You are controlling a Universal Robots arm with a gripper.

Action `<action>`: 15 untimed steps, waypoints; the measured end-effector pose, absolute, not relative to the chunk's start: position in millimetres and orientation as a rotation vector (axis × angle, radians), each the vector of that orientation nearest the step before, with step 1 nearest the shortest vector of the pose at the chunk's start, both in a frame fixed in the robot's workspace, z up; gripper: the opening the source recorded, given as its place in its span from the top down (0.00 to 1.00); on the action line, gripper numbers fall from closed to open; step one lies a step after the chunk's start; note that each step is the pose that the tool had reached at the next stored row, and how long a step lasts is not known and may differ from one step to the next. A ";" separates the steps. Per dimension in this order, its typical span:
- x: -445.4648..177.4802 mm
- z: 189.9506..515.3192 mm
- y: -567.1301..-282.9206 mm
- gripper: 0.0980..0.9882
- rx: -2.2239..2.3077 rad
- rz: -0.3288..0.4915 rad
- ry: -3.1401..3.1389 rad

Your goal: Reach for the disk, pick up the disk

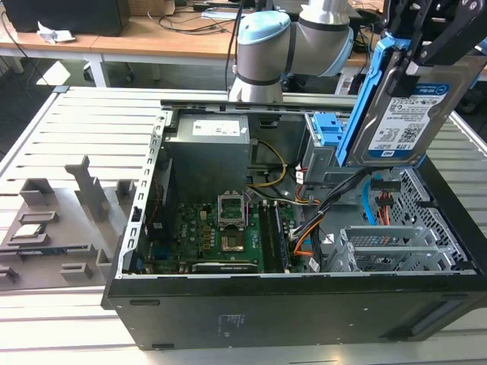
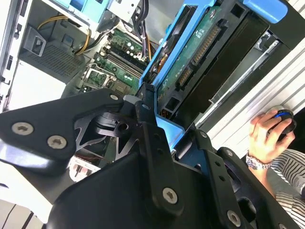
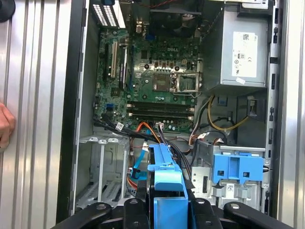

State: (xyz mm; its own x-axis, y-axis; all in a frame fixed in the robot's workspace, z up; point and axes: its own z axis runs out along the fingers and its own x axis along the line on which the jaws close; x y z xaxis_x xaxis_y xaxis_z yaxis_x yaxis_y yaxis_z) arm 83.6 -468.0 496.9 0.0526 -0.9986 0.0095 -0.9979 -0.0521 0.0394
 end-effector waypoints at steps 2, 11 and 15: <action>83.6 496.8 -473.3 0.70 2.253 -0.031 -2.138; 83.6 496.6 -493.9 0.70 2.253 -0.031 -2.138; 83.6 496.5 -503.1 0.70 2.253 -0.031 -2.138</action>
State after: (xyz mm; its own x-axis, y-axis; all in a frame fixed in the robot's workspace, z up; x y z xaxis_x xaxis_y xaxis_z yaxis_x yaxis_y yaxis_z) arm 83.6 -503.1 496.5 0.0525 -0.9986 0.0095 -0.9979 -0.0521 0.0394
